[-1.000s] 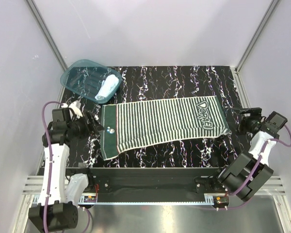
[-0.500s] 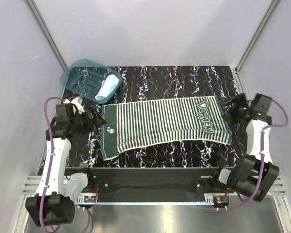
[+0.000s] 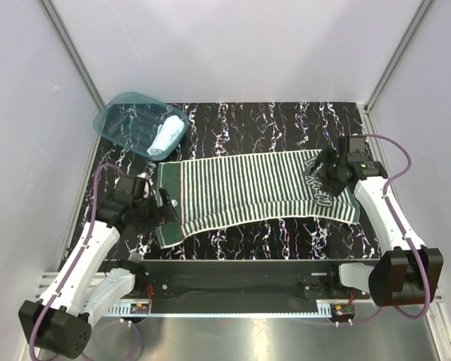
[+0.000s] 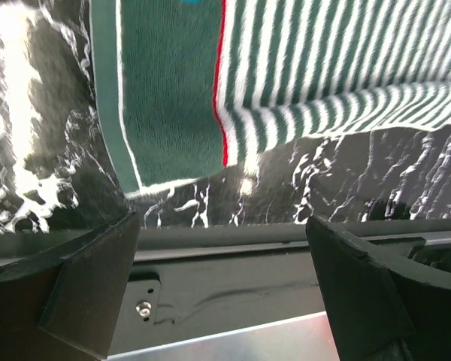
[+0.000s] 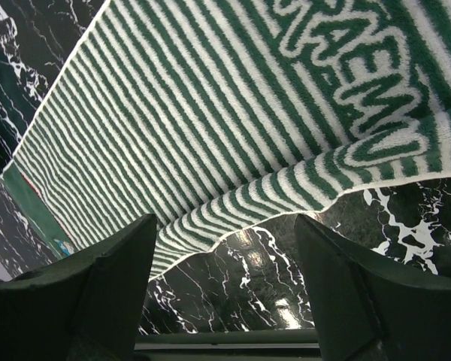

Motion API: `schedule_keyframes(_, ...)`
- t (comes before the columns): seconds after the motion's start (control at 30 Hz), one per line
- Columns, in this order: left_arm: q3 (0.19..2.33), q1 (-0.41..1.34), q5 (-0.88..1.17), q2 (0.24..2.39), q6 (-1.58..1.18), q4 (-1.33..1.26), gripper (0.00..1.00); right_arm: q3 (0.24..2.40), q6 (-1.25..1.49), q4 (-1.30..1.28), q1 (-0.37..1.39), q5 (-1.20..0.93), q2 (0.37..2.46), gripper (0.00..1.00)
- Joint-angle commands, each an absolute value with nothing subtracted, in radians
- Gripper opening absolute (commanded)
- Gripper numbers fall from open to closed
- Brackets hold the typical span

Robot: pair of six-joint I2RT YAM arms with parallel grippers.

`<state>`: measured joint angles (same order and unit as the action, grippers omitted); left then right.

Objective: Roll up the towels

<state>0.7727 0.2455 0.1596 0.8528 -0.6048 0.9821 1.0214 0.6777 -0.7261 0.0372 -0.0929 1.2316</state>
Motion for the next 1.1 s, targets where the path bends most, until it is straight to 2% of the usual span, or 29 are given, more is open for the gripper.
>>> schedule_keyframes(0.0, 0.706, 0.317, 0.072, 0.844, -0.718, 1.009, 0.99, 1.054, 0.64, -0.762, 0.063, -0.023, 1.224, 0.8)
schedule_keyframes(0.17, 0.632, 0.434, -0.061, 0.853, -0.897, 0.996, 0.99, 1.006, 0.598, -0.729, 0.063, -0.119, 1.226, 0.8)
schedule_keyframes(0.33, 0.6, 0.46, -0.167, 0.831, -1.044, 0.973, 0.99, 0.996, 0.562, -0.696, 0.064, -0.228, 1.236, 0.8)
schedule_keyframes(0.53, 0.505, 0.475, -0.164, 0.911, -1.121, 0.839, 0.99, 0.997, 0.541, -0.7, 0.064, -0.239, 1.217, 0.81)
schedule_keyframes(0.67, 0.491, 0.497, -0.231, 0.937, -1.149, 0.81, 0.99, 0.977, 0.571, -0.67, 0.063, -0.238, 1.177, 0.81)
schedule_keyframes(0.73, 0.466, 0.497, -0.248, 0.939, -1.147, 0.798, 0.96, 0.979, 0.571, -0.666, 0.064, -0.23, 1.167, 0.81)
schedule_keyframes(0.93, 0.425, 0.499, -0.256, 0.953, -1.124, 0.726, 0.69, 1.0, 0.555, -0.706, 0.063, -0.209, 1.17, 0.8)
schedule_keyframes(1.03, 0.436, 0.497, -0.249, 0.974, -1.091, 0.71, 0.59, 1.006, 0.555, -0.719, 0.063, -0.201, 1.177, 0.81)
schedule_keyframes(1.07, 0.44, 0.497, -0.247, 0.983, -1.079, 0.704, 0.48, 1.012, 0.555, -0.727, 0.064, -0.195, 1.178, 0.8)
